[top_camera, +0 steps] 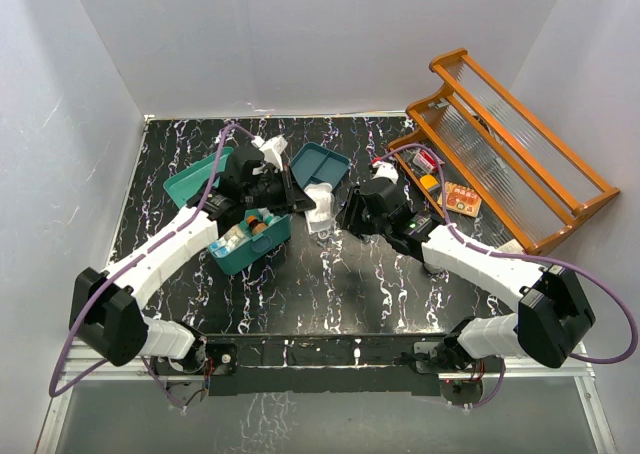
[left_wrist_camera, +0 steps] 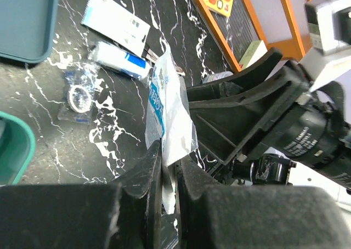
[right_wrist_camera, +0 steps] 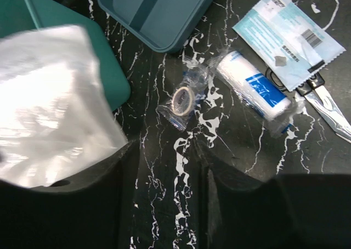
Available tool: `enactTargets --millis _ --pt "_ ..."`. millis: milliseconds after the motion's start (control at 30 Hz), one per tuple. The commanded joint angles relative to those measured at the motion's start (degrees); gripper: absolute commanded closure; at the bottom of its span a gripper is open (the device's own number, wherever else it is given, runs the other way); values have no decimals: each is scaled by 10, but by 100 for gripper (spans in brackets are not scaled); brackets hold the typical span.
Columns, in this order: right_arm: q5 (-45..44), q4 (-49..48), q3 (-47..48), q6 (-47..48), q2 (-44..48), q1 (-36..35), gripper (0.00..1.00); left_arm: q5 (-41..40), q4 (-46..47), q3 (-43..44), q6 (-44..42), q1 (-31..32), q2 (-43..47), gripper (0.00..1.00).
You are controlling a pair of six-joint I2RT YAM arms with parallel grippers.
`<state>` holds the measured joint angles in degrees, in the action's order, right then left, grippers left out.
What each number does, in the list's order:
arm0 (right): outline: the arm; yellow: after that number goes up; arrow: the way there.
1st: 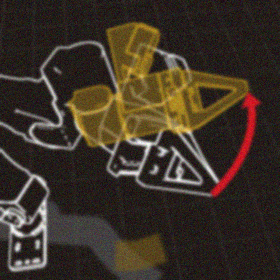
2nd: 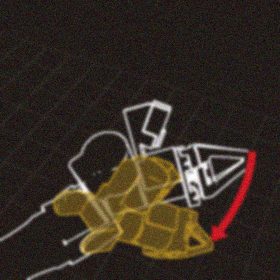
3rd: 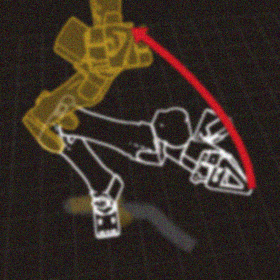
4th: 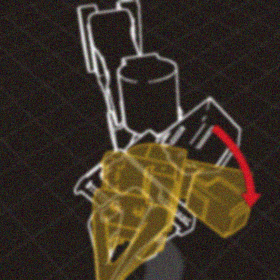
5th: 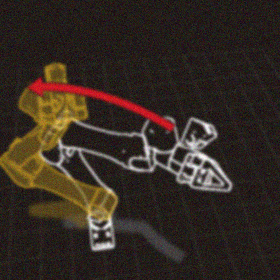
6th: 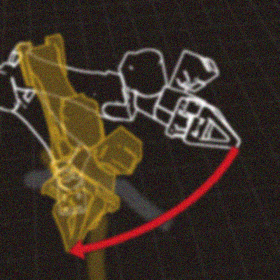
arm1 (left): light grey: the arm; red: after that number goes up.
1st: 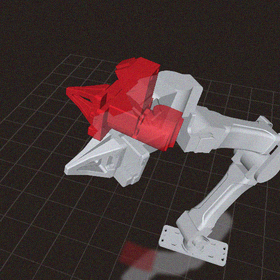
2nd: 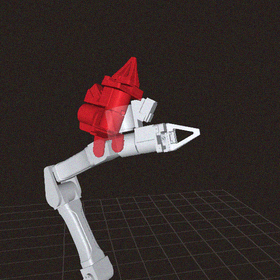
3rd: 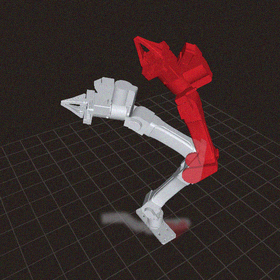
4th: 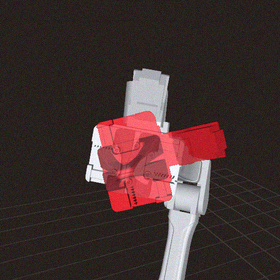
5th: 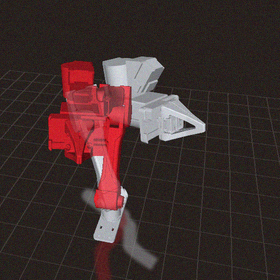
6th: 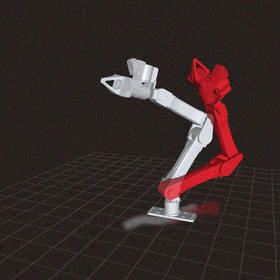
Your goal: Organize the medicine kit
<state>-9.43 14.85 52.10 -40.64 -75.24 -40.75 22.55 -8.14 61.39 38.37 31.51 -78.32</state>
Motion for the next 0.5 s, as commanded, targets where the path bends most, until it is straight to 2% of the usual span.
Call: enactTargets --millis 0,100,267,467 --pt "-21 1 36 3 15 2 57 -57 -90 44 -40 -15 46 100" --pt "-19 -4 42 10 16 1 54 -81 -137 56 -53 -44 60 100" --pt "-14 -6 48 15 1 2 53 -52 -193 73 -66 -133 91 100" --pt "-2 -6 58 15 -25 2 53 -51 -271 106 -84 -200 107 100"
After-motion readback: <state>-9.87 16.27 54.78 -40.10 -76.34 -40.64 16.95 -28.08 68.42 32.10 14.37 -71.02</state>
